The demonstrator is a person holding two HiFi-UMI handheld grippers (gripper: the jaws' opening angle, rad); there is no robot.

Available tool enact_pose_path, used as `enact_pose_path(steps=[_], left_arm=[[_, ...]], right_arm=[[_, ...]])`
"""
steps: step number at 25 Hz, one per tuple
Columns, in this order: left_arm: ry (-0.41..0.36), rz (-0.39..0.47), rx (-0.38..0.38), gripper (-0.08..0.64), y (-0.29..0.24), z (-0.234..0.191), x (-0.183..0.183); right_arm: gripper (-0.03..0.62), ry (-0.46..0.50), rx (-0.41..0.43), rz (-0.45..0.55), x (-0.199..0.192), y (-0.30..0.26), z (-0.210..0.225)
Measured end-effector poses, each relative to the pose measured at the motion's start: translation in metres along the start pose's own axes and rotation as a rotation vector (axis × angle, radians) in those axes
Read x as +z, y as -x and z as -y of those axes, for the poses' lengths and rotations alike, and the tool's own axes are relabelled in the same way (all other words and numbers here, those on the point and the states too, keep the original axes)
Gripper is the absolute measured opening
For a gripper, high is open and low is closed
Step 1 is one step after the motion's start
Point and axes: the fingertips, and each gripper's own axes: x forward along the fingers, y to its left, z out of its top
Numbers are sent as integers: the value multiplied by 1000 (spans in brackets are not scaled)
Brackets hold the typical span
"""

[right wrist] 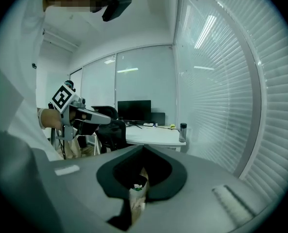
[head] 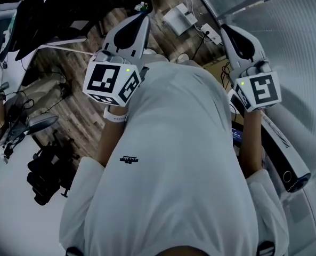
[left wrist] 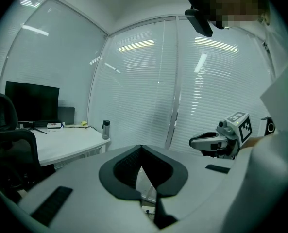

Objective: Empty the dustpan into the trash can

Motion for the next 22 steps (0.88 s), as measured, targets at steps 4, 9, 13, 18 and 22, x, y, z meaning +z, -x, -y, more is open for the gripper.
enact_pose_path(steps=[4, 9, 13, 18, 22], left_arm=[[-4, 0, -18, 8, 1, 7, 1], [-19, -16, -33, 8, 0, 18, -8], [-13, -16, -37, 8, 3, 22, -11], [-7, -13, -28, 8, 2, 22, -10], [-15, -19, -37, 8, 1, 24, -12]], right_arm=[[11, 33, 28, 5, 5, 3, -12], [11, 38, 41, -6, 3, 8, -18], [11, 14, 32, -7, 5, 6, -20], [11, 32, 36, -35, -1, 6, -14], [11, 33, 34, -31, 2, 7, -13]])
